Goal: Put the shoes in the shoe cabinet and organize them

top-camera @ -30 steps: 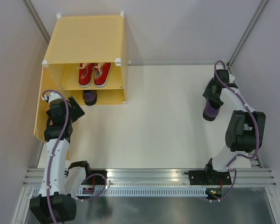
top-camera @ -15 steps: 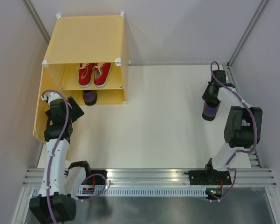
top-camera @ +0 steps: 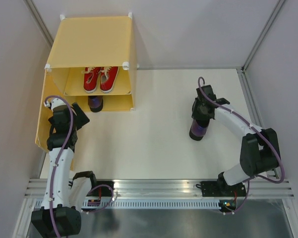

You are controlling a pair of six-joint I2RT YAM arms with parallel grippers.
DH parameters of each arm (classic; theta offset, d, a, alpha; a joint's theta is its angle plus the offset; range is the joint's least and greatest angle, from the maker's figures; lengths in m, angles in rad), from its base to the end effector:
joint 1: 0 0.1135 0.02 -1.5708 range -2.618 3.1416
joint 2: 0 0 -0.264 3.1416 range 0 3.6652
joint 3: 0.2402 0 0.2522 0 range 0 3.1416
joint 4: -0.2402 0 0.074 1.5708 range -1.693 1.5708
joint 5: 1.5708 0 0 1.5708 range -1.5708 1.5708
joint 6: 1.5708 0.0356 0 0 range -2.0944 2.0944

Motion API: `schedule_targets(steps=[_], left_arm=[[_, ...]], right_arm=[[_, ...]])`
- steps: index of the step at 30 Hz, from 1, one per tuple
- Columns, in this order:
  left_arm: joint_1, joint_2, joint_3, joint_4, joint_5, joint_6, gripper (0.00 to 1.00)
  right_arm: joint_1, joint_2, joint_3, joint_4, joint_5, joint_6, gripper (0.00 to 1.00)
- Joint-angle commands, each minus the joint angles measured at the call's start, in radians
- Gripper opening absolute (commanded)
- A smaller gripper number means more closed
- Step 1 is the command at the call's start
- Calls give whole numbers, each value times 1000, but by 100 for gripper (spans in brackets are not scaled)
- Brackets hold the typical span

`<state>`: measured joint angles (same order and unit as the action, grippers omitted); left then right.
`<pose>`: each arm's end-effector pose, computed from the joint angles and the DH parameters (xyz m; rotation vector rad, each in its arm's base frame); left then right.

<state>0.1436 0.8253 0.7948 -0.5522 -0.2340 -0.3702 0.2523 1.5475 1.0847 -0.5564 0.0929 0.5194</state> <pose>0.1753 0.0337 0.3002 -0.6728 2.0294 0.1193 0.3080 0.0760 0.2285 0.3789 2.5642 0.1644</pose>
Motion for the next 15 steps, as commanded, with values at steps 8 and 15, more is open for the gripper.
schedule_targets(steps=[8,15], left_arm=[[-1,-20,-16,14,-5,22,91],[-2,-28,-20,14,-4,19,91]], right_arm=[[414,22,60,173,-18,367,1],[599,215,246,227,-7,441,1]])
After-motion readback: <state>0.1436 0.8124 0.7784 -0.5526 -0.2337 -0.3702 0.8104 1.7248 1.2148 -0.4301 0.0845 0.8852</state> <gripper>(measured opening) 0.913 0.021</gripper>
